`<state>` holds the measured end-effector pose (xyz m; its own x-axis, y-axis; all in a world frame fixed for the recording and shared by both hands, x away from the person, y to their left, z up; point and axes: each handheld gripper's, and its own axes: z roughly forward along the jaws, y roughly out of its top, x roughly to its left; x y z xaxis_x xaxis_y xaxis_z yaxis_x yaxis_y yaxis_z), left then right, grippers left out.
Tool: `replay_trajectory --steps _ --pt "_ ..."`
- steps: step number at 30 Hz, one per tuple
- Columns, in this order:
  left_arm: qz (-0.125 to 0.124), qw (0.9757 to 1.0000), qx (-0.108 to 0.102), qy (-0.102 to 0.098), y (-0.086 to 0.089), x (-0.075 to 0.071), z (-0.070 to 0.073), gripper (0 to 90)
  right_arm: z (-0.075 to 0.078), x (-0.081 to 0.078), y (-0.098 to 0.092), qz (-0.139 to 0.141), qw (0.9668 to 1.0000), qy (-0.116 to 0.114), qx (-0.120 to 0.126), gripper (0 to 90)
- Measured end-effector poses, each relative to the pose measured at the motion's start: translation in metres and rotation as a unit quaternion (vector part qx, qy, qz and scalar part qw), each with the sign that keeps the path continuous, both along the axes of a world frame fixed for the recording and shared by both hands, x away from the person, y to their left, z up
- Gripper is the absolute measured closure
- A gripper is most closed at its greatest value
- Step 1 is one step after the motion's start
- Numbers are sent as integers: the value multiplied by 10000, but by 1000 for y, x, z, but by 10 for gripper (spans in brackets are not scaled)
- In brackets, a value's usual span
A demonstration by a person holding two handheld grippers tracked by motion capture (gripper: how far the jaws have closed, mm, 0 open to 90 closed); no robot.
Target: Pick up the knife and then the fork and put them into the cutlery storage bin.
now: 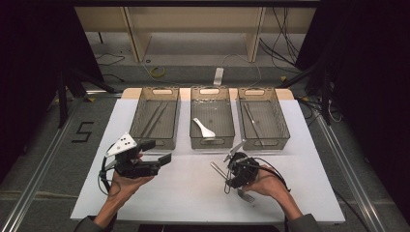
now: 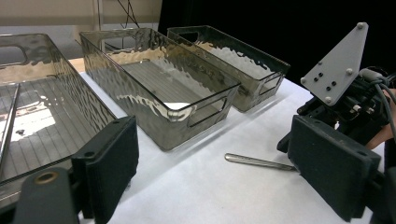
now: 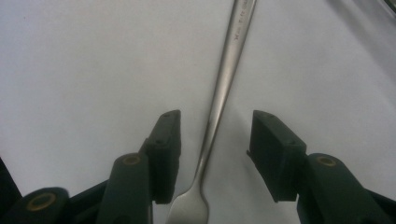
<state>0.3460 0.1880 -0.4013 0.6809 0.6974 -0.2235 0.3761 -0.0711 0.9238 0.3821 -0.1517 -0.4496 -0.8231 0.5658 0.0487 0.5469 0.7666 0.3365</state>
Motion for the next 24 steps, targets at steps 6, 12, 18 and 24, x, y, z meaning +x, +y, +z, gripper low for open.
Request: replay_trajectory --steps 6,12,18,24 --pt "2 10000 0 -2 0 0 0 160 -2 0 -1 35 10000 -26 -19 571" --pt "-6 10000 5 -1 0 0 0 160 -3 0 -2 58 10000 4 -42 613" --pt "-1 10000 2 2 0 0 0 160 -6 -1 -1 107 9999 19 -103 644" --pt "-11 10000 1 1 0 0 0 160 -7 -1 -1 140 9998 7 -146 670"
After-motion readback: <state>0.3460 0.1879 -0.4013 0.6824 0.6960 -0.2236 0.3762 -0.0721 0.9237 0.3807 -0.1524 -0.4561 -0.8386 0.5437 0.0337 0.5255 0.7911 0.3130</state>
